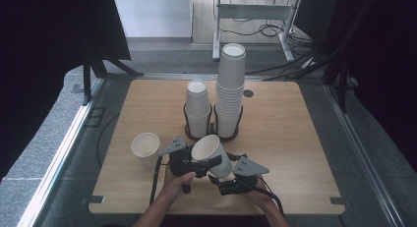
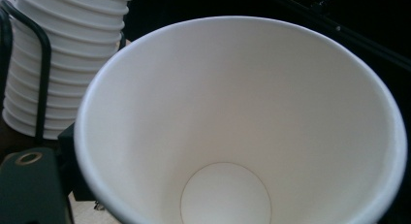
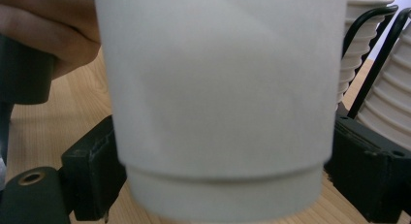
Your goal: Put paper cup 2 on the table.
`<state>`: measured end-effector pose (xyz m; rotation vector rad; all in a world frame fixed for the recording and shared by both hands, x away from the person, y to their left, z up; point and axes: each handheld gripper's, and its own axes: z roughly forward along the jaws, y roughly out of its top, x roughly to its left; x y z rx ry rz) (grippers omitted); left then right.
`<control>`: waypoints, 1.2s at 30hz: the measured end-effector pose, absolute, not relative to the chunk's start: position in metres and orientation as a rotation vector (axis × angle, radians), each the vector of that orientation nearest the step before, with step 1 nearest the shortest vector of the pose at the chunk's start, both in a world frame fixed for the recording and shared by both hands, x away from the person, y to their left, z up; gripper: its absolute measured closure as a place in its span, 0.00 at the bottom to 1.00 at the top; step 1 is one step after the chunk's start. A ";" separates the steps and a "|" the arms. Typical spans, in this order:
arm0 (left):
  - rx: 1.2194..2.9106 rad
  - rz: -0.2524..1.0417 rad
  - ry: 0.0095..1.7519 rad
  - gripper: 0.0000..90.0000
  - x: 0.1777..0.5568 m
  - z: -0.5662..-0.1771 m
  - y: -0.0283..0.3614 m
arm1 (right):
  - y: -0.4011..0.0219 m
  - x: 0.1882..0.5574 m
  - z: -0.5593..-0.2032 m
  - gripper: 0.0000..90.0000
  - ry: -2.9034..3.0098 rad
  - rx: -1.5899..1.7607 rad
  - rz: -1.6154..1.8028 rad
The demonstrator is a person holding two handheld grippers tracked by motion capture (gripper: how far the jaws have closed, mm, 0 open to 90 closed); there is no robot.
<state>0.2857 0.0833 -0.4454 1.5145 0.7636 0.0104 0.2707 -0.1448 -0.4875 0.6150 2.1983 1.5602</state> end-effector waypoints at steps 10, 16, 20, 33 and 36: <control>1.544 0.106 0.777 0.14 0.285 -0.444 0.088 | -0.144 0.274 -0.492 0.10 2.238 0.634 1.501; 1.548 0.145 0.791 0.14 0.286 -0.443 0.093 | -0.146 0.275 -0.494 0.10 2.245 0.654 1.461; 1.548 0.161 0.805 0.14 0.286 -0.443 0.095 | -0.148 0.276 -0.494 0.10 2.247 0.662 1.459; 1.577 0.231 0.831 0.14 0.287 -0.445 0.099 | -0.149 0.277 -0.496 0.10 2.233 0.685 1.454; 1.582 0.240 0.835 0.14 0.288 -0.445 0.099 | -0.151 0.277 -0.495 0.11 2.221 0.695 1.466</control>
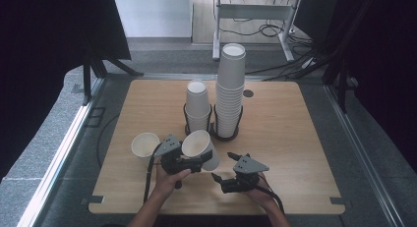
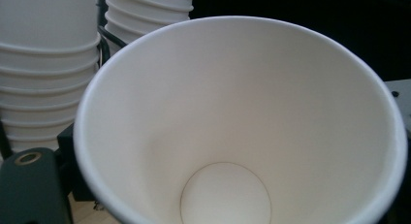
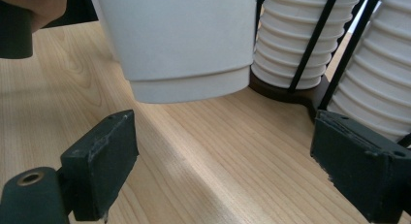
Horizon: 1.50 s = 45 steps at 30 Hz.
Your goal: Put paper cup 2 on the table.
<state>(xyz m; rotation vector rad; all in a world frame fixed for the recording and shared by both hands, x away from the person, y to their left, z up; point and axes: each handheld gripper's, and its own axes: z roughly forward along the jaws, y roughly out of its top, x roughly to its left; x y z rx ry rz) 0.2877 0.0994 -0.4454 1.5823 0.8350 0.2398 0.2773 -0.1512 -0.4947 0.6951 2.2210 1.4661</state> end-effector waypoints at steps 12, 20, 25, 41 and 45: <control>1.615 0.289 0.862 0.14 0.290 -0.449 0.101 | -0.154 0.277 -0.492 0.12 2.208 0.696 1.473; 1.623 0.300 0.872 0.14 0.291 -0.450 0.103 | -0.153 0.277 -0.493 0.14 2.212 0.699 1.470; 1.628 0.314 0.878 0.14 0.291 -0.451 0.104 | -0.153 0.278 -0.494 0.14 2.212 0.703 1.465; 1.695 0.386 0.880 0.14 0.291 -0.456 0.100 | -0.151 0.279 -0.497 0.17 2.226 0.718 1.421; 1.712 0.406 0.881 0.14 0.292 -0.458 0.099 | -0.151 0.279 -0.499 0.17 2.228 0.726 1.406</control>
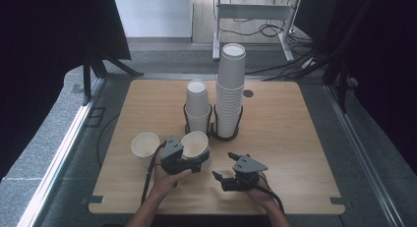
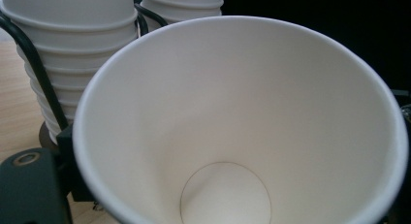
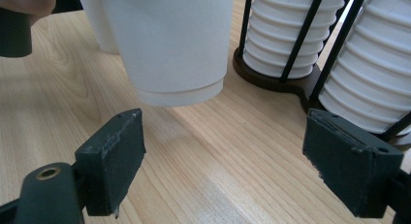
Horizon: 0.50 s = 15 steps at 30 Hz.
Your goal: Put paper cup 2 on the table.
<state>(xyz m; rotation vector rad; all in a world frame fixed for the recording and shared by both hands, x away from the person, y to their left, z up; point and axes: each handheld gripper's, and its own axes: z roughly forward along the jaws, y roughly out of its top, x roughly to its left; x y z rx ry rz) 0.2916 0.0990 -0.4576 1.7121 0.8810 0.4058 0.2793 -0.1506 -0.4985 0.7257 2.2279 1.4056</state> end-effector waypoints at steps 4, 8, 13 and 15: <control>1.722 0.412 0.887 0.14 0.292 -0.459 0.100 | -0.150 0.279 -0.500 0.17 2.236 0.727 1.395; 1.723 0.413 0.892 0.14 0.293 -0.460 0.101 | -0.150 0.280 -0.500 0.17 2.237 0.731 1.389; 1.729 0.419 0.892 0.13 0.293 -0.460 0.101 | -0.149 0.279 -0.502 0.17 2.241 0.732 1.385; 1.734 0.425 0.897 0.13 0.294 -0.461 0.101 | -0.148 0.279 -0.502 0.17 2.250 0.729 1.375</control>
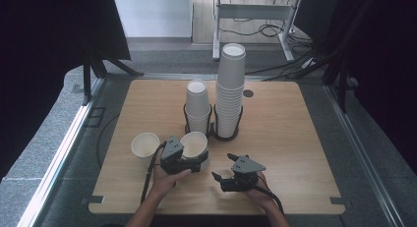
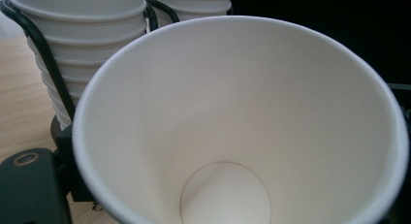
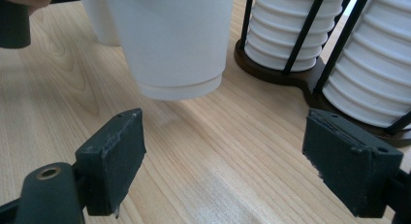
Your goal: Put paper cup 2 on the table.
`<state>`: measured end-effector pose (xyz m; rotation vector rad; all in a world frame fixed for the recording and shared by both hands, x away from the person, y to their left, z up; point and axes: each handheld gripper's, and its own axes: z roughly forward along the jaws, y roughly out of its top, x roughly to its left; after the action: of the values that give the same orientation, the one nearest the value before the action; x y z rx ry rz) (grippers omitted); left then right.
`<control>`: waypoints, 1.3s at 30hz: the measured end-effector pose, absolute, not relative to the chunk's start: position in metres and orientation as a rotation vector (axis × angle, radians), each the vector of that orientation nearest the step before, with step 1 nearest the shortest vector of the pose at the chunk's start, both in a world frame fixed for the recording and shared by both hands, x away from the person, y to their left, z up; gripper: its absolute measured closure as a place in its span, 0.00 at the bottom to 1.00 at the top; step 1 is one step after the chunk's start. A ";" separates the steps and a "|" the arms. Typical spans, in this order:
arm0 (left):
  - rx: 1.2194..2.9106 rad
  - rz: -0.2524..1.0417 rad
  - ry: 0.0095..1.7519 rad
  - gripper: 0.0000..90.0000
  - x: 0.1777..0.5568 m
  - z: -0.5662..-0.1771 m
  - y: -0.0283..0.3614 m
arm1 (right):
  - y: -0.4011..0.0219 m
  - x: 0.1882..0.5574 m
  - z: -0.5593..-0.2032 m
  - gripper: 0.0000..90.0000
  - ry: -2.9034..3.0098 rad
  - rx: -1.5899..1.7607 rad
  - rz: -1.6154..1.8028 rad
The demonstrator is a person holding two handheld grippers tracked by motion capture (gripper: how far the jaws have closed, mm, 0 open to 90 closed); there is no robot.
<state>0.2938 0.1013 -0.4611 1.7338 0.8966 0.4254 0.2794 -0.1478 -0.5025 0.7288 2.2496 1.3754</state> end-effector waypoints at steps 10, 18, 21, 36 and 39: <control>1.746 0.441 0.906 0.13 0.295 -0.463 0.102 | -0.146 0.279 -0.505 0.17 2.267 0.729 1.359; 1.754 0.443 0.909 0.13 0.296 -0.465 0.102 | -0.143 0.279 -0.507 0.18 2.286 0.712 1.344; 1.754 0.444 0.910 0.13 0.296 -0.465 0.102 | -0.143 0.279 -0.507 0.18 2.286 0.714 1.339; 1.769 0.511 0.912 0.13 0.299 -0.469 0.101 | -0.143 0.279 -0.508 0.18 2.286 0.725 1.327; 1.773 0.532 0.921 0.14 0.300 -0.469 0.103 | -0.143 0.279 -0.508 0.18 2.287 0.726 1.329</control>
<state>0.3002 0.1033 -0.4691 1.7728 0.9206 0.5317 0.2793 -0.1431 -0.5081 0.7256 2.2866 1.3286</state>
